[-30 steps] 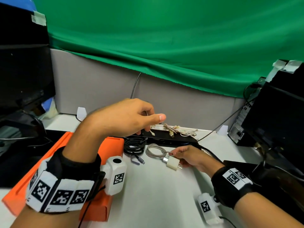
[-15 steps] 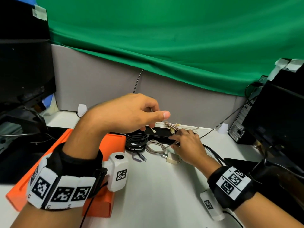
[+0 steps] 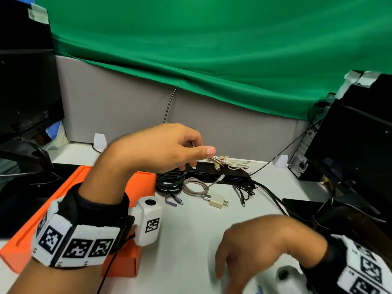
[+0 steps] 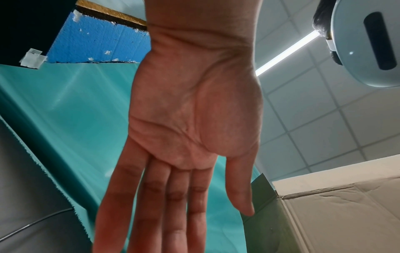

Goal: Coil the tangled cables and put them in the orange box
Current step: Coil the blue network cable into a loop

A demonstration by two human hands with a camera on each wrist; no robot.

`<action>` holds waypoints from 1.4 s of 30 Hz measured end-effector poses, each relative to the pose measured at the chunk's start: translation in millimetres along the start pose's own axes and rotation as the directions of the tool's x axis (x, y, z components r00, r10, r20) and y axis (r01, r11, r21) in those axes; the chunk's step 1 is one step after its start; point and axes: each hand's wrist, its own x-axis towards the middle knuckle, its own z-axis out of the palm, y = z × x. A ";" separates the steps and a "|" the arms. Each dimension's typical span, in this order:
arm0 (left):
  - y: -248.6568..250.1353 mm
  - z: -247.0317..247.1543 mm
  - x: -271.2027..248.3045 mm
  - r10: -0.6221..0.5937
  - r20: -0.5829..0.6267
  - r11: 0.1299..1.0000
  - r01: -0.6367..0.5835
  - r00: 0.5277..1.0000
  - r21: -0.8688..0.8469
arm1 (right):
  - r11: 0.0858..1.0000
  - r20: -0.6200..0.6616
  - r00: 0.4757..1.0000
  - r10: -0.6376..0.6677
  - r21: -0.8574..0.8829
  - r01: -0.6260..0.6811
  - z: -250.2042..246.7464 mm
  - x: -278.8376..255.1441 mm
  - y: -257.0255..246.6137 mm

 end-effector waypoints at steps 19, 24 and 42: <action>-2.0 35.8 27.4 0.105 0.147 0.994 -0.102 0.983 -0.028 | 0.974 -0.678 0.733 0.060 0.200 0.105 -62.9 -15.5 55.0; -9.1 41.3 35.9 0.052 0.131 0.996 -0.062 0.990 0.067 | 0.946 -0.821 0.562 0.094 0.250 0.206 -85.6 -16.1 63.1; -0.6 -9.5 6.3 -0.032 -0.482 0.679 -0.335 0.876 -0.654 | 0.885 -0.895 -0.032 0.445 0.434 0.168 -55.0 -43.9 92.8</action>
